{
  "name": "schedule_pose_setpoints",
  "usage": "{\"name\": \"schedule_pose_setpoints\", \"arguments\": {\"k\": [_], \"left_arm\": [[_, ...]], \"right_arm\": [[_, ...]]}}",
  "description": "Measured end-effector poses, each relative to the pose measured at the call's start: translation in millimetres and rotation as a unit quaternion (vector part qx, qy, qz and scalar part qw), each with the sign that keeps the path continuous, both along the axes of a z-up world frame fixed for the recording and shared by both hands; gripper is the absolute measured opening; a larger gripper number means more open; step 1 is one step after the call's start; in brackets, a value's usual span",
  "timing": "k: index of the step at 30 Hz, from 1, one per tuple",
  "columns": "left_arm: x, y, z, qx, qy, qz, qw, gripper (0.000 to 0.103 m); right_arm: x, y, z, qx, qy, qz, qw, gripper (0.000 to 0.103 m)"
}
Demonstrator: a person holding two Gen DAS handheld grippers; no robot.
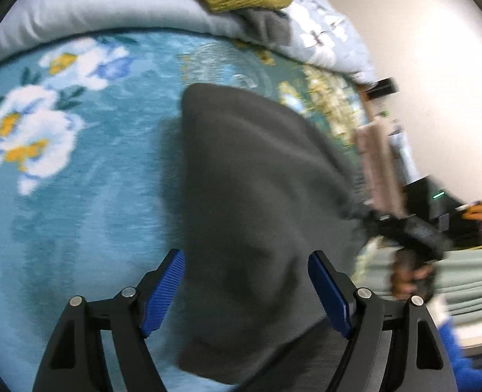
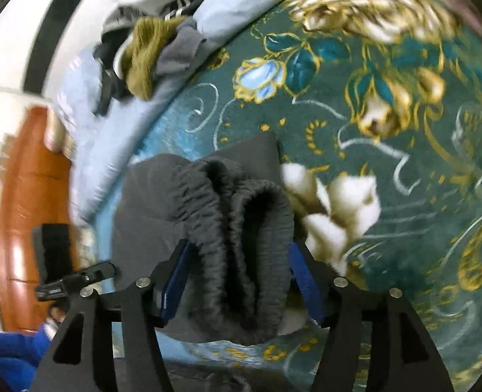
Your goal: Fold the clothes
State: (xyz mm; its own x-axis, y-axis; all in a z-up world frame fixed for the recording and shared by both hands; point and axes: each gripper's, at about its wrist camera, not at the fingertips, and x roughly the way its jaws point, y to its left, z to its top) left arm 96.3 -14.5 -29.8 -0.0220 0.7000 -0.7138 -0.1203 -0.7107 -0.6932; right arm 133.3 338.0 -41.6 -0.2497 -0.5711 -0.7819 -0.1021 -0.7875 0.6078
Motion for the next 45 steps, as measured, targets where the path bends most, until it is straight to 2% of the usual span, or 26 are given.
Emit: {"name": "schedule_pose_setpoints", "arguments": {"k": [1, 4, 6, 14, 16, 19, 22, 25, 29, 33, 36, 39, 45], "left_arm": [[-1, 0, 0, 0.010, -0.003, 0.001, 0.9999, 0.082], [-4, 8, -7, -0.009, 0.000, 0.003, 1.0000, 0.083], [-6, 14, -21, -0.015, -0.013, 0.010, 0.9998, 0.083], [-10, 15, -55, 0.020, -0.070, 0.051, 0.9961, 0.087], [-10, 17, -55, 0.023, -0.063, 0.050, 0.9965, 0.089], [-8, 24, -53, 0.026, -0.043, 0.042, 0.9979, 0.099], [-7, 35, -51, 0.013, -0.025, 0.036, 0.9990, 0.103], [-7, 40, -47, 0.000, -0.016, 0.037, 0.9992, 0.101], [-8, 45, -41, -0.013, -0.002, 0.044, 0.9989, 0.085], [-5, 46, -33, -0.032, 0.016, 0.039, 0.9986, 0.074], [-3, 46, -23, -0.037, 0.032, 0.033, 0.9983, 0.066], [-1, 45, -3, -0.048, 0.059, 0.014, 0.9970, 0.062], [-13, 56, 62, -0.052, 0.128, -0.048, 0.9892, 0.063]], "right_arm": [[4, 4, -4, -0.020, 0.007, -0.008, 1.000, 0.066], [8, 5, -15, -0.053, 0.017, -0.009, 0.998, 0.078], [6, 5, -22, -0.069, 0.015, -0.004, 0.998, 0.078], [-9, 2, -38, -0.101, 0.009, 0.019, 0.995, 0.078], [-12, -1, -39, -0.108, 0.009, 0.026, 0.994, 0.078], [-17, -10, -38, -0.106, 0.014, 0.051, 0.993, 0.079], [-23, -20, -38, -0.077, 0.004, 0.071, 0.994, 0.083], [-29, -28, -39, -0.055, -0.019, 0.075, 0.996, 0.083], [-34, -41, -29, -0.022, -0.037, 0.079, 0.996, 0.080], [-32, -50, -16, 0.009, -0.030, 0.096, 0.995, 0.062], [-29, -54, -5, 0.023, -0.030, 0.100, 0.994, 0.057], [-26, -59, 10, 0.031, -0.022, 0.101, 0.994, 0.055], [-2, -46, 55, -0.002, 0.045, 0.061, 0.997, 0.055]]}}
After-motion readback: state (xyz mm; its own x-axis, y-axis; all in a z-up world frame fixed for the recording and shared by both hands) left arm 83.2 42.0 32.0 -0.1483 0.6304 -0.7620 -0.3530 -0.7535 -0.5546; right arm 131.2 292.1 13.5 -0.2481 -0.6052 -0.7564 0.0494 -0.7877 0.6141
